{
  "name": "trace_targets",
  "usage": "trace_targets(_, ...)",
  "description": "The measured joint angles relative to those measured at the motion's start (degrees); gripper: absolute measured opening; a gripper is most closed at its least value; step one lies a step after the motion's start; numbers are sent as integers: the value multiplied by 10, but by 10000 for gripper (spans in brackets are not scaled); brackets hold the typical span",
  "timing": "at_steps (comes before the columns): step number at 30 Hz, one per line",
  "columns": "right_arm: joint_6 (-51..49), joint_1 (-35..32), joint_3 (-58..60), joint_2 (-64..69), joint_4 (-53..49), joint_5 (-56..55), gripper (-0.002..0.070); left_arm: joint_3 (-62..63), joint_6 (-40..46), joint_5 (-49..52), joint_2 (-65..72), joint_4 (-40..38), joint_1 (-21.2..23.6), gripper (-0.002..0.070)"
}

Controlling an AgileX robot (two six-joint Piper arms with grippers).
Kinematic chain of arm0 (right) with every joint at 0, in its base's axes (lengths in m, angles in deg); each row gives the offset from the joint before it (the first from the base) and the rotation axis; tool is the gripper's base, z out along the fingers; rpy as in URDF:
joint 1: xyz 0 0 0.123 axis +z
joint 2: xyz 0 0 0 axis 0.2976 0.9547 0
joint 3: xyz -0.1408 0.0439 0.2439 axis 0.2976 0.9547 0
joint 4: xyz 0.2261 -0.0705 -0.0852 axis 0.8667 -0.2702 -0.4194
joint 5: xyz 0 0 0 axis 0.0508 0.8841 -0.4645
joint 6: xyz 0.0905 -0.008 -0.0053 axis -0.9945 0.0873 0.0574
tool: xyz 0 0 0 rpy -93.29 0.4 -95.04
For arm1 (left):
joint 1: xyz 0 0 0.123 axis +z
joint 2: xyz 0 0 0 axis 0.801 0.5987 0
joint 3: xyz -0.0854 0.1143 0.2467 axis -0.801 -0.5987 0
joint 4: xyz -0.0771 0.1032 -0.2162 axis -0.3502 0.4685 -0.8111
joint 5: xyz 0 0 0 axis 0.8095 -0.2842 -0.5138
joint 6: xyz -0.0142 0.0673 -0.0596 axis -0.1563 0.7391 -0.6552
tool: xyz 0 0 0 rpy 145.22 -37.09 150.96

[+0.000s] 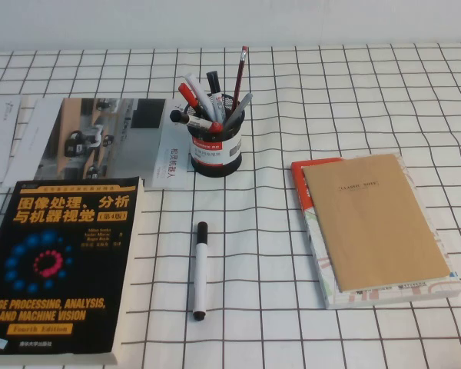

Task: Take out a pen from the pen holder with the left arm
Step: 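Take a marker out of the pen holder and lay it on the table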

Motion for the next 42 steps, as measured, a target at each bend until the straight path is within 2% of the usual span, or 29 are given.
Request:
trace_targets(13, 0, 0, 0, 0, 0, 0, -16, 0, 0, 1, 0, 5, 0, -3)
trace_targets(19, 0, 0, 0, 0, 0, 0, -16, 0, -4, -7, 0, -44, 0, -3)
trace_targets(21, 0, 0, 0, 0, 0, 0, -17, 0, -22, -23, 0, -91, 0, -3)
trace_targets(25, 0, 0, 0, 0, 0, 0, -17, 0, -119, -55, 0, -282, 0, -3)
trace_targets(27, 0, 0, 0, 0, 0, 0, -16, 0, -139, -66, 0, -333, 0, -3)
trace_targets(38, 0, 0, 0, 0, 0, 0, -16, 0, -74, -134, 0, -381, 0, -3)
trace_targets(40, 0, 0, 0, 0, 0, 0, -16, 11, -35, -121, 0, -377, 0, -3)
trace_targets(42, 0, 0, 0, 0, 0, 0, -16, 46, 41, -94, 0, -365, 0, -3)
